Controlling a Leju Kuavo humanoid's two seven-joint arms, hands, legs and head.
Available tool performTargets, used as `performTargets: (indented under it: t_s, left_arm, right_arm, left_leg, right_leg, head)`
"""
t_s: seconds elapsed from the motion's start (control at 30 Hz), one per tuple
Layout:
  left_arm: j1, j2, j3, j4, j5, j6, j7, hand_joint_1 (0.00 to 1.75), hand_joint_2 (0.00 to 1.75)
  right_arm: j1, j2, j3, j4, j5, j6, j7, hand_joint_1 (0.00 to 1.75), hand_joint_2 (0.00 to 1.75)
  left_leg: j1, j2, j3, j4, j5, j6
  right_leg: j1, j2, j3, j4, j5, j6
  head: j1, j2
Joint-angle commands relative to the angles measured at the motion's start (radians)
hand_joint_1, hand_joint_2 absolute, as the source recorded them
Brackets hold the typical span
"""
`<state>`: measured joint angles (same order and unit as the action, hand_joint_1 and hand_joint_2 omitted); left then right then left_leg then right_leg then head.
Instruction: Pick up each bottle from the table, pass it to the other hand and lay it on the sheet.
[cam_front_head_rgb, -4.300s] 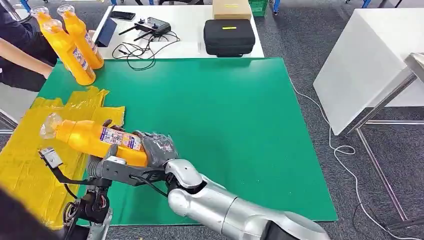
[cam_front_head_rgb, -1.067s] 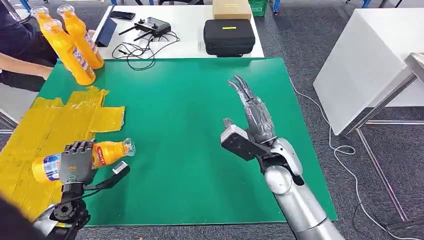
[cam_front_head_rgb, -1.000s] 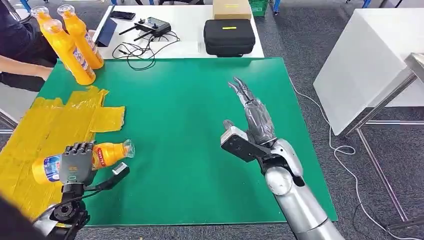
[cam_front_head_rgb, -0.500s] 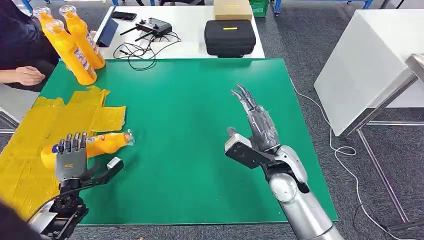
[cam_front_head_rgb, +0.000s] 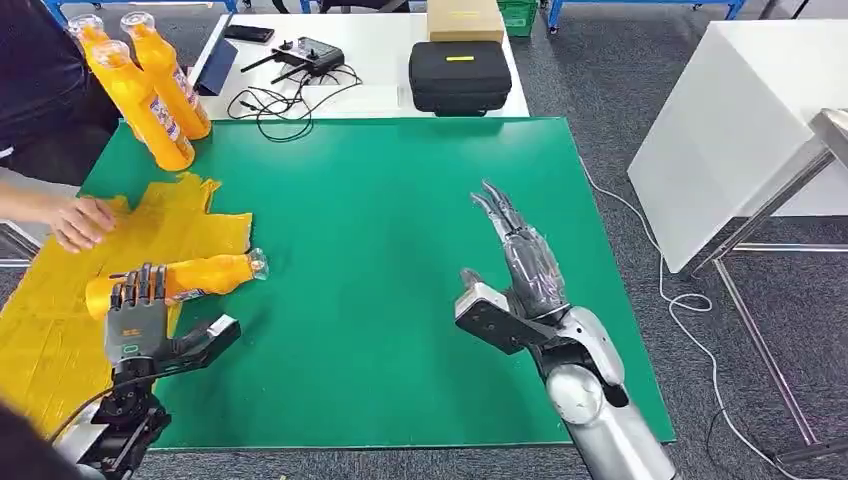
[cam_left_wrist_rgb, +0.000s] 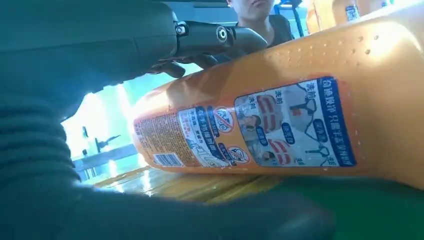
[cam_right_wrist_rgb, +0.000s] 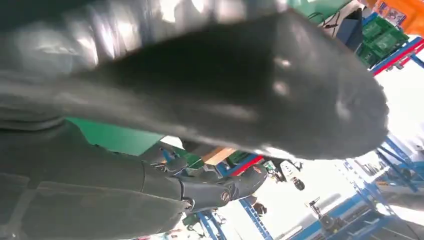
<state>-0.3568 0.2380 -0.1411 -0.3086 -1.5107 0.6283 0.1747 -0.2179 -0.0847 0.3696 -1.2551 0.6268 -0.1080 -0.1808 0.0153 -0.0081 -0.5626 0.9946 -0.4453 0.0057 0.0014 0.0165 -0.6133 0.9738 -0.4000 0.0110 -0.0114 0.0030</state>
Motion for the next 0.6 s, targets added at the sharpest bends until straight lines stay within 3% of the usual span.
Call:
performTargets:
  t_s: [0.03, 0.1, 0.17, 0.23, 0.27, 0.3, 0.33, 0.37, 0.43, 0.47, 0.57, 0.6]
  left_arm:
    - [-0.006, -0.038, 0.052, 0.054, 0.010, 0.010, -0.035, 0.00, 0.00]
    - [-0.002, -0.045, 0.091, 0.035, 0.033, 0.068, -0.096, 0.00, 0.00]
    - [0.069, -0.068, 0.226, -0.176, 0.134, 0.070, -0.267, 0.00, 0.00]
    - [0.131, -0.130, 0.420, -0.377, 0.293, 0.070, -0.530, 0.00, 0.00]
    - [0.159, -0.170, 0.503, -0.444, 0.544, 0.070, -0.770, 0.00, 0.00]
    - [0.220, -0.181, 0.488, -0.573, 0.723, 0.041, -0.859, 0.00, 0.00]
    - [0.322, -0.177, 0.449, -0.784, 0.788, -0.022, -0.800, 0.00, 0.00]
    - [0.362, -0.167, 0.422, -0.864, 0.791, -0.039, -0.746, 0.00, 0.00]
    - [0.362, -0.167, 0.422, -0.864, 0.791, -0.039, -0.746, 0.00, 0.00]
    - [0.385, -0.182, 0.440, -0.931, 1.006, -0.069, -0.871, 0.00, 0.00]
    - [0.577, -0.187, 0.494, -1.350, 1.418, -0.258, -0.873, 0.00, 0.00]
    - [0.627, -0.218, 0.571, -1.439, 1.514, -0.363, -0.873, 0.00, 0.00]
  right_arm:
    - [0.005, 0.005, -0.030, 0.000, 0.006, 0.005, 0.005, 0.00, 0.00]
    - [0.030, -0.002, -0.040, -0.010, 0.010, -0.006, -0.003, 0.00, 0.00]
    - [0.064, -0.002, -0.054, -0.033, 0.008, -0.023, -0.019, 0.00, 0.00]
    - [0.081, 0.000, -0.058, -0.049, 0.007, -0.031, -0.025, 0.00, 0.00]
    - [0.087, 0.001, -0.056, -0.050, 0.003, -0.036, -0.031, 0.00, 0.00]
    - [0.086, 0.002, -0.053, -0.045, -0.003, -0.039, -0.038, 0.00, 0.00]
    - [0.080, 0.003, -0.045, -0.035, -0.005, -0.043, -0.040, 0.00, 0.00]
    - [0.076, 0.003, -0.043, -0.030, -0.008, -0.047, -0.041, 0.00, 0.00]
    - [0.076, 0.003, -0.043, -0.030, -0.008, -0.047, -0.041, 0.00, 0.00]
    - [0.071, 0.001, -0.036, -0.024, -0.011, -0.046, -0.043, 0.00, 0.00]
    - [0.053, -0.016, -0.007, 0.007, -0.039, -0.054, -0.069, 0.00, 0.00]
    - [0.038, -0.035, 0.011, 0.030, -0.066, -0.062, -0.080, 0.00, 0.00]
  left_leg:
    - [-0.001, 0.001, 0.003, -0.001, -0.001, 0.001]
    - [-0.001, 0.000, 0.005, -0.002, -0.002, 0.001]
    - [-0.001, -0.001, 0.003, -0.001, -0.001, 0.001]
    - [-0.001, -0.002, 0.003, -0.001, -0.001, 0.001]
    - [-0.001, -0.003, 0.006, -0.002, -0.002, 0.001]
    - [-0.001, -0.003, 0.002, -0.001, -0.001, 0.001]
    - [-0.001, -0.003, 0.005, -0.001, -0.002, 0.002]
    - [-0.001, 0.001, 0.002, -0.001, -0.002, 0.001]
    - [0.000, 0.006, 0.001, 0.000, -0.003, 0.001]
    - [0.000, 0.008, 0.004, 0.000, -0.005, 0.001]
    - [0.000, 0.010, 0.002, 0.001, -0.006, 0.000]
    - [0.001, 0.011, 0.004, 0.002, -0.009, 0.000]
  right_leg:
    - [-0.001, -0.001, 0.003, 0.000, -0.001, 0.001]
    - [-0.001, -0.001, 0.004, -0.001, -0.002, 0.001]
    - [0.000, -0.002, 0.003, -0.001, -0.001, 0.001]
    - [0.000, -0.004, 0.003, -0.001, -0.002, 0.001]
    - [0.000, -0.005, 0.006, -0.002, -0.003, 0.002]
    - [-0.001, -0.005, 0.002, -0.001, -0.002, 0.001]
    - [-0.001, -0.005, 0.005, -0.001, -0.004, 0.002]
    - [0.000, -0.001, 0.001, -0.001, -0.002, 0.002]
    - [0.000, 0.004, 0.000, 0.000, -0.002, 0.001]
    - [0.000, 0.006, 0.002, 0.000, -0.003, 0.001]
    - [0.000, 0.010, -0.001, 0.000, -0.003, 0.001]
    - [0.001, 0.011, 0.001, 0.001, -0.004, 0.001]
  head:
    - [0.000, 0.000]
    - [0.000, 0.000]
    - [0.000, 0.000]
    - [0.000, 0.000]
    - [0.000, 0.000]
    - [0.000, 0.000]
    - [0.000, 0.000]
    - [0.000, 0.000]
    - [0.001, 0.000]
    - [0.000, 0.000]
    - [0.000, 0.000]
    - [0.000, 0.000]
